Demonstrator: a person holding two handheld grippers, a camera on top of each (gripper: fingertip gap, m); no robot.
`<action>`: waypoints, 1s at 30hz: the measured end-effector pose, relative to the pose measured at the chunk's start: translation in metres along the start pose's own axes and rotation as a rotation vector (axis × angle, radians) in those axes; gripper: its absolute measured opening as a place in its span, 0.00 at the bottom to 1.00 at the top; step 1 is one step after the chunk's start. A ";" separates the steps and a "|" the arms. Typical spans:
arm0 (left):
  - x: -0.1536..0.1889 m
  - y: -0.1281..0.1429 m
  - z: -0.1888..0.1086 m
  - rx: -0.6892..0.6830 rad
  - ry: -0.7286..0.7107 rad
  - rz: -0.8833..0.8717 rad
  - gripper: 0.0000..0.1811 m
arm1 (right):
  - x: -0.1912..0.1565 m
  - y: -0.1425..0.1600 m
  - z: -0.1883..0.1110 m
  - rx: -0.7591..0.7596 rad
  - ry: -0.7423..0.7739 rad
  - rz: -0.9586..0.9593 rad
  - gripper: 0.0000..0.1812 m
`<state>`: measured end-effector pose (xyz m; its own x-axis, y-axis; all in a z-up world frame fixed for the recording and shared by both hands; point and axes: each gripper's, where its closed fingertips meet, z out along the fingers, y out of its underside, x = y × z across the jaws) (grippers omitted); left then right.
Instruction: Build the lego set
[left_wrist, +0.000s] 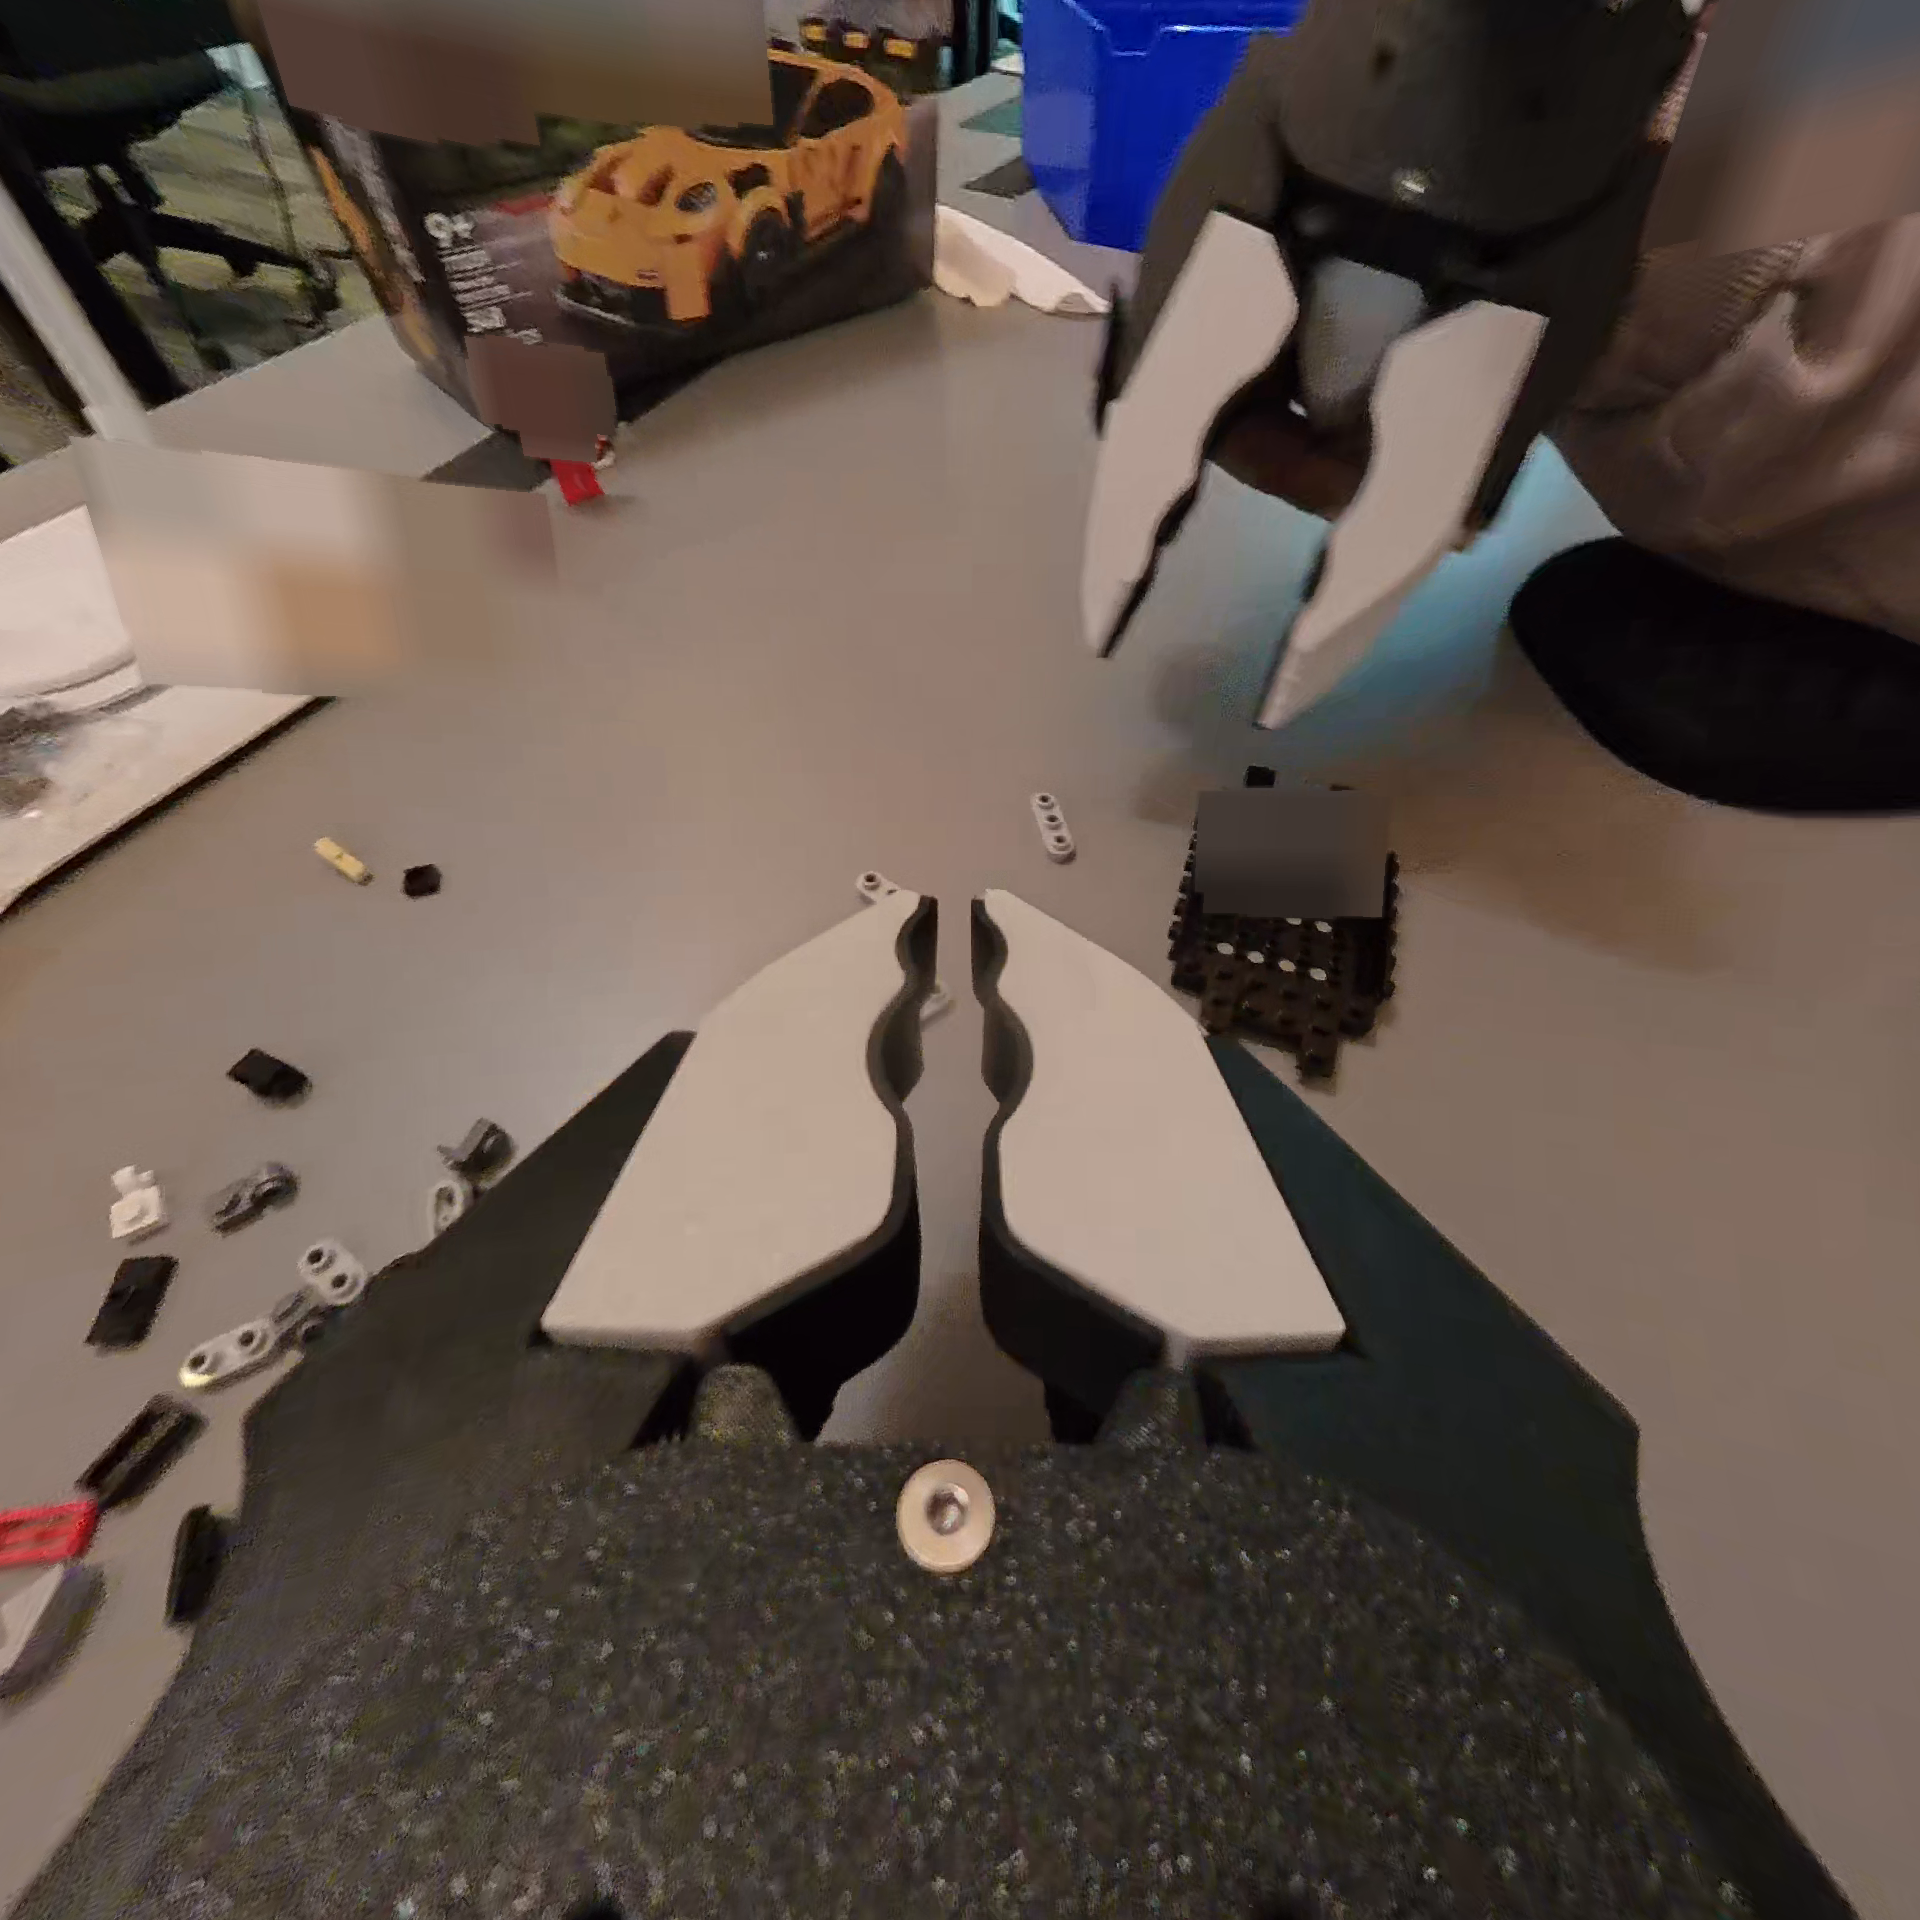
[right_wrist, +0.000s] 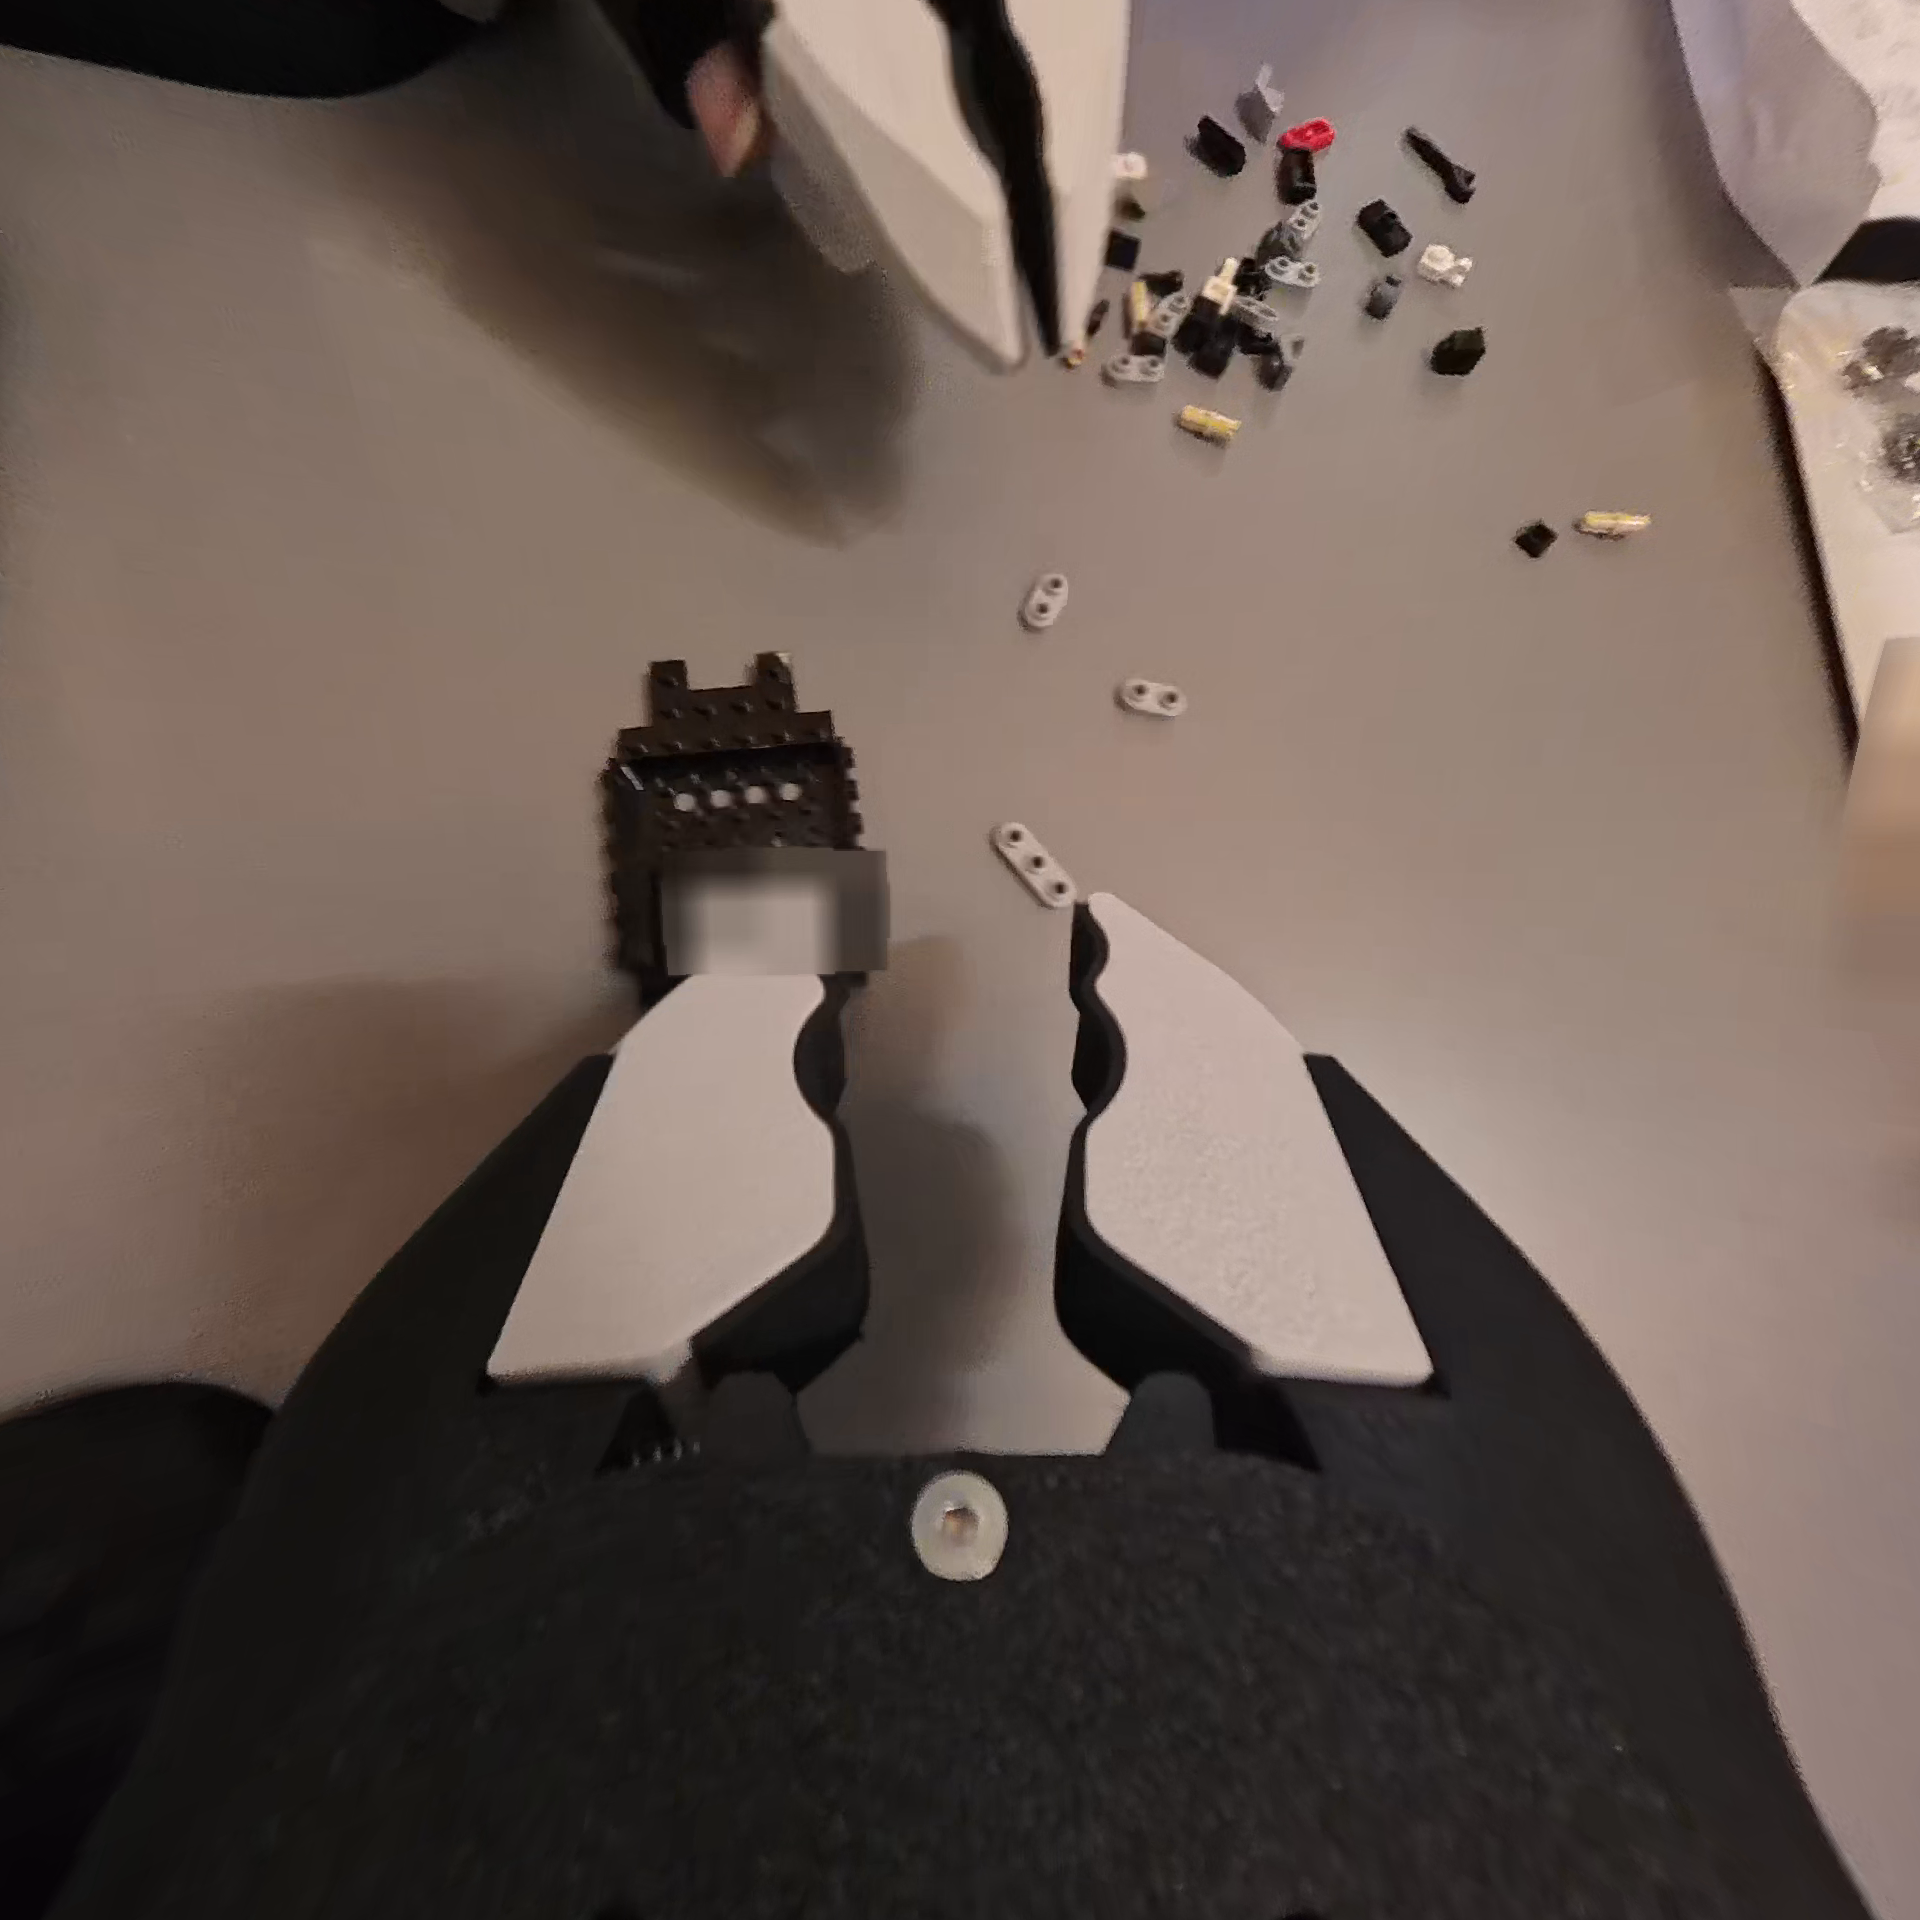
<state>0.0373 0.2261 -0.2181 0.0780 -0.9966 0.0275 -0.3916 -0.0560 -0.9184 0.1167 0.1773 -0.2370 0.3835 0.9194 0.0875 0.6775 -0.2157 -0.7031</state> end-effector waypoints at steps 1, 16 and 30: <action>-0.003 0.000 -0.001 0.002 -0.018 -0.010 0.04 | -0.007 0.001 0.001 0.005 -0.004 0.013 0.24; 0.008 0.004 0.009 0.004 0.005 0.044 0.00 | -0.044 0.022 0.006 -0.032 -0.031 0.088 0.32; 0.016 0.003 0.010 0.009 0.030 0.083 0.00 | -0.050 0.026 0.022 -0.122 -0.120 -0.039 0.27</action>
<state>0.0462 0.2102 -0.2246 0.0178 -0.9991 -0.0373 -0.3876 0.0275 -0.9214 0.1017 0.1327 -0.2750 0.2830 0.9588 0.0234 0.7642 -0.2107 -0.6095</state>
